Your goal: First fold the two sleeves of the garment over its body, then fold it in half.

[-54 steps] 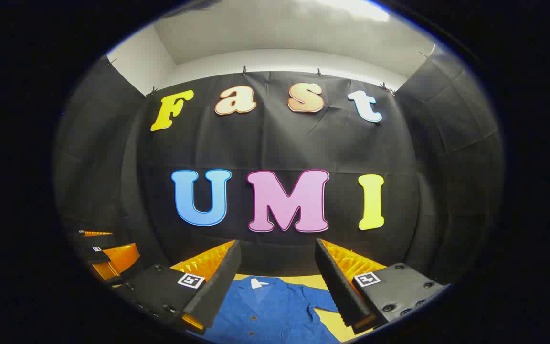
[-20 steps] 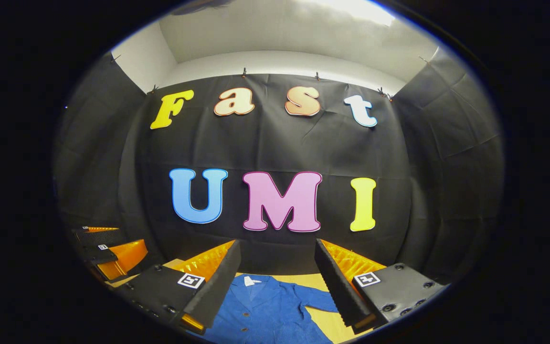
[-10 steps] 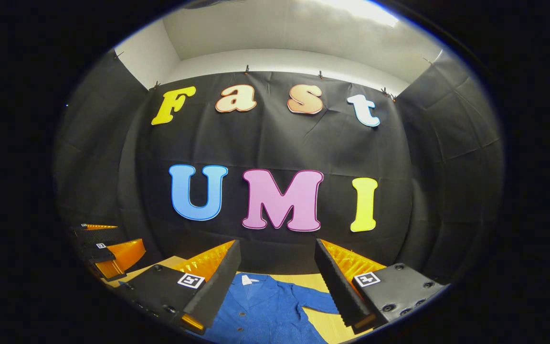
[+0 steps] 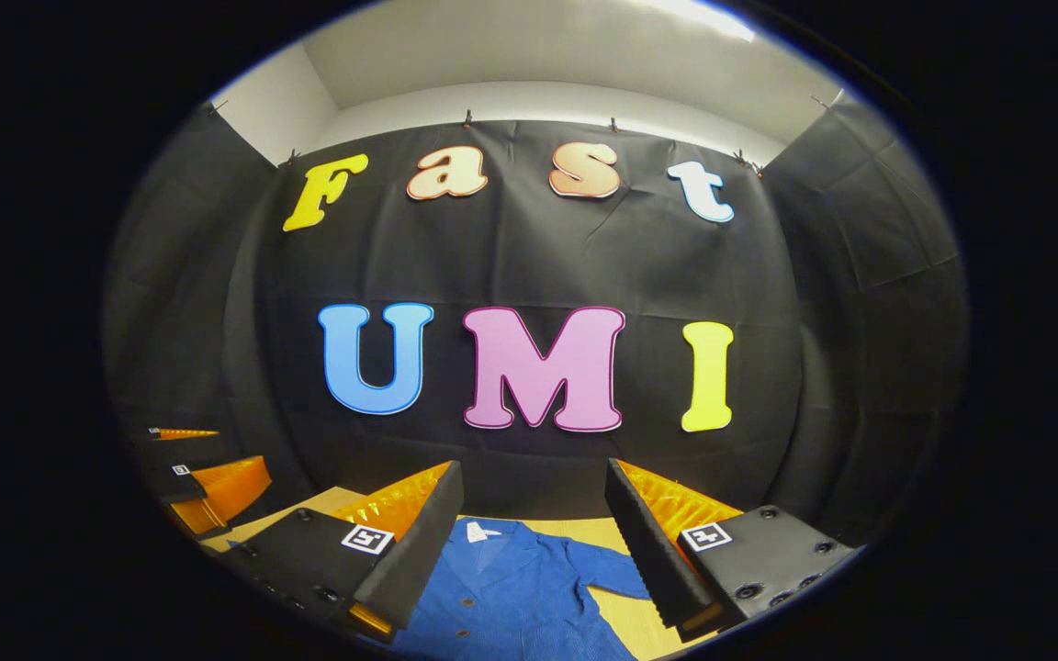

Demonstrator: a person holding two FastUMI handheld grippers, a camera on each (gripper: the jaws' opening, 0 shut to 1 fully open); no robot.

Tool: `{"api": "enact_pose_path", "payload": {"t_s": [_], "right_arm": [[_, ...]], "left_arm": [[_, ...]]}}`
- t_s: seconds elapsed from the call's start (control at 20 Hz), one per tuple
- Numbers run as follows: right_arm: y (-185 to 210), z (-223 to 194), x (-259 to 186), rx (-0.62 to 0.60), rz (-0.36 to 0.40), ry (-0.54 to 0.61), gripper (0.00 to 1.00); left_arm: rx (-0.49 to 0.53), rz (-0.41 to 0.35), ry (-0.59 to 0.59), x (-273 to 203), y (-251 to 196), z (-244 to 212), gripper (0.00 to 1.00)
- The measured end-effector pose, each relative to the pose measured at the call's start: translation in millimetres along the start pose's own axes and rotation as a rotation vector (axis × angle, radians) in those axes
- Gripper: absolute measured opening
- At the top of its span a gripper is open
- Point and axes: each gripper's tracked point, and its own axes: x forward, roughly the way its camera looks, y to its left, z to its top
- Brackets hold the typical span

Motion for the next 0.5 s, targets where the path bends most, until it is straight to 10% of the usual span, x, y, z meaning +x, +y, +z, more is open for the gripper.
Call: {"api": "enact_pose_path", "payload": {"t_s": [0.5], "right_arm": [[-35,-55,39,0.035,-0.004,0.099,0.98]], "left_arm": [[-0.007,0.052,0.028,25,-12,-10,0.81]]}}
